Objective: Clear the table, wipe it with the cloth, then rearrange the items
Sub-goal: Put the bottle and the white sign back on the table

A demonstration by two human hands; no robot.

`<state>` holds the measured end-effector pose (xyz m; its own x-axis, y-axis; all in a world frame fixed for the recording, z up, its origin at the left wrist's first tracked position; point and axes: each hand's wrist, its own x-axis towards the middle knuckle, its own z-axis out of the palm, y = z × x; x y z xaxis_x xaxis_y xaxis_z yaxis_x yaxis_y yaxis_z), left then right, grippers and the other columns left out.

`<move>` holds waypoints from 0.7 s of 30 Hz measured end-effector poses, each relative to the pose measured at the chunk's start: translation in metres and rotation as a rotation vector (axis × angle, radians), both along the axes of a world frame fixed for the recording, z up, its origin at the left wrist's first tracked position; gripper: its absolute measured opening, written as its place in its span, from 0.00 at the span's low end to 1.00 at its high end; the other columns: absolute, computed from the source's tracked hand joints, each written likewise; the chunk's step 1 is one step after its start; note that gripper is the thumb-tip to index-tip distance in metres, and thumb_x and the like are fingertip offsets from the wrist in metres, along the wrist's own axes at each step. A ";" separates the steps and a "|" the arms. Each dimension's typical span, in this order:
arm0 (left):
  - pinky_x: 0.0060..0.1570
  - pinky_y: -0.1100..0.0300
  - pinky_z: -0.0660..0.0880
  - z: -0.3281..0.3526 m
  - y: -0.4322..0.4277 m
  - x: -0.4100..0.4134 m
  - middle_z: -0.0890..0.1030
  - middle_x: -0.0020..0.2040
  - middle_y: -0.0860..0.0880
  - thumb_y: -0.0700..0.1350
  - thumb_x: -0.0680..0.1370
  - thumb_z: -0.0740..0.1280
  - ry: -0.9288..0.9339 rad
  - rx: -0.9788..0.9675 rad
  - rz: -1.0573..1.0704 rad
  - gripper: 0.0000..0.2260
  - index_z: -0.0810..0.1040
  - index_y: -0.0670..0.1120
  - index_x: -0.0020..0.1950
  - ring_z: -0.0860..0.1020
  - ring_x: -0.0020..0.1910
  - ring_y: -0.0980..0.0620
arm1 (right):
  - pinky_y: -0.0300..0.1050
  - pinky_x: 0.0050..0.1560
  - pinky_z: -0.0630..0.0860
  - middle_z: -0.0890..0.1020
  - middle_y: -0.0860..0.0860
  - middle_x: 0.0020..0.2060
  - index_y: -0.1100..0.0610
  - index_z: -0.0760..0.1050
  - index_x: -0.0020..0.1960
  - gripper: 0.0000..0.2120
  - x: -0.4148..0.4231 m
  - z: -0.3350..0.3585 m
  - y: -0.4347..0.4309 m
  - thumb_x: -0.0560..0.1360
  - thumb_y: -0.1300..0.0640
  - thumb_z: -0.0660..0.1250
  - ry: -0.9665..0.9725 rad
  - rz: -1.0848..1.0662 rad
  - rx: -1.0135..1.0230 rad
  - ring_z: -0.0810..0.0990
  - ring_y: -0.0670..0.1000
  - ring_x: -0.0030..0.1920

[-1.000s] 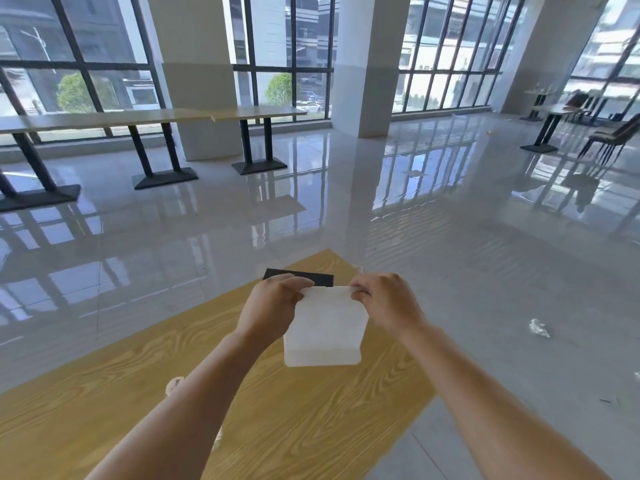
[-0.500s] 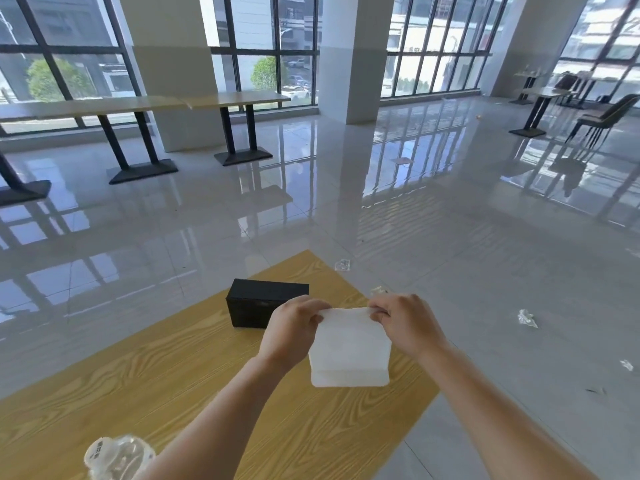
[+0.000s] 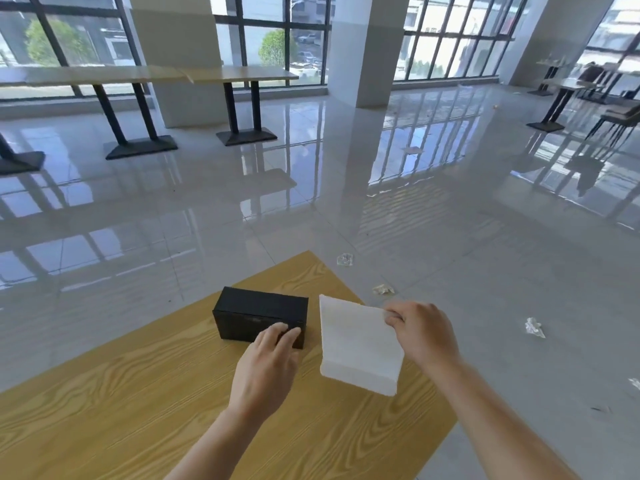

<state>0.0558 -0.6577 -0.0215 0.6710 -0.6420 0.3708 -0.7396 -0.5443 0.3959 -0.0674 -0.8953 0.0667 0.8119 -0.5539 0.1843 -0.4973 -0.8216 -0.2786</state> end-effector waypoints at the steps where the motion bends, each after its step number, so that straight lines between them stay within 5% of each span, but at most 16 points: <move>1: 0.48 0.54 0.79 -0.015 0.006 0.001 0.77 0.61 0.49 0.42 0.75 0.71 0.030 0.040 0.032 0.16 0.78 0.46 0.63 0.77 0.57 0.49 | 0.47 0.35 0.74 0.82 0.53 0.34 0.55 0.77 0.42 0.02 0.004 -0.003 -0.007 0.73 0.57 0.68 0.005 -0.008 -0.014 0.79 0.58 0.38; 5: 0.50 0.52 0.77 -0.067 0.027 0.003 0.77 0.60 0.48 0.43 0.75 0.70 0.116 0.202 0.168 0.14 0.77 0.48 0.61 0.77 0.57 0.47 | 0.47 0.34 0.73 0.80 0.51 0.31 0.54 0.77 0.39 0.04 0.020 -0.011 -0.031 0.73 0.57 0.68 -0.010 -0.030 -0.006 0.78 0.59 0.36; 8: 0.61 0.45 0.73 -0.096 0.027 0.005 0.75 0.64 0.44 0.48 0.76 0.68 0.181 0.360 0.326 0.18 0.75 0.47 0.65 0.74 0.64 0.42 | 0.49 0.35 0.76 0.81 0.51 0.33 0.53 0.78 0.40 0.05 0.034 -0.018 -0.045 0.74 0.59 0.68 -0.043 -0.037 0.010 0.78 0.61 0.37; 12: 0.72 0.34 0.49 -0.118 0.013 0.016 0.57 0.78 0.41 0.60 0.80 0.55 0.353 0.544 0.500 0.29 0.56 0.50 0.79 0.50 0.78 0.38 | 0.49 0.34 0.76 0.79 0.54 0.29 0.56 0.77 0.37 0.06 0.059 -0.031 -0.055 0.73 0.61 0.67 -0.078 -0.036 0.004 0.76 0.63 0.34; 21: 0.68 0.29 0.35 -0.145 -0.007 0.047 0.40 0.80 0.45 0.67 0.78 0.42 0.521 0.463 0.758 0.35 0.41 0.51 0.80 0.34 0.77 0.40 | 0.47 0.30 0.64 0.76 0.56 0.26 0.59 0.73 0.35 0.08 0.107 -0.050 -0.060 0.72 0.63 0.68 -0.184 -0.088 -0.020 0.68 0.60 0.30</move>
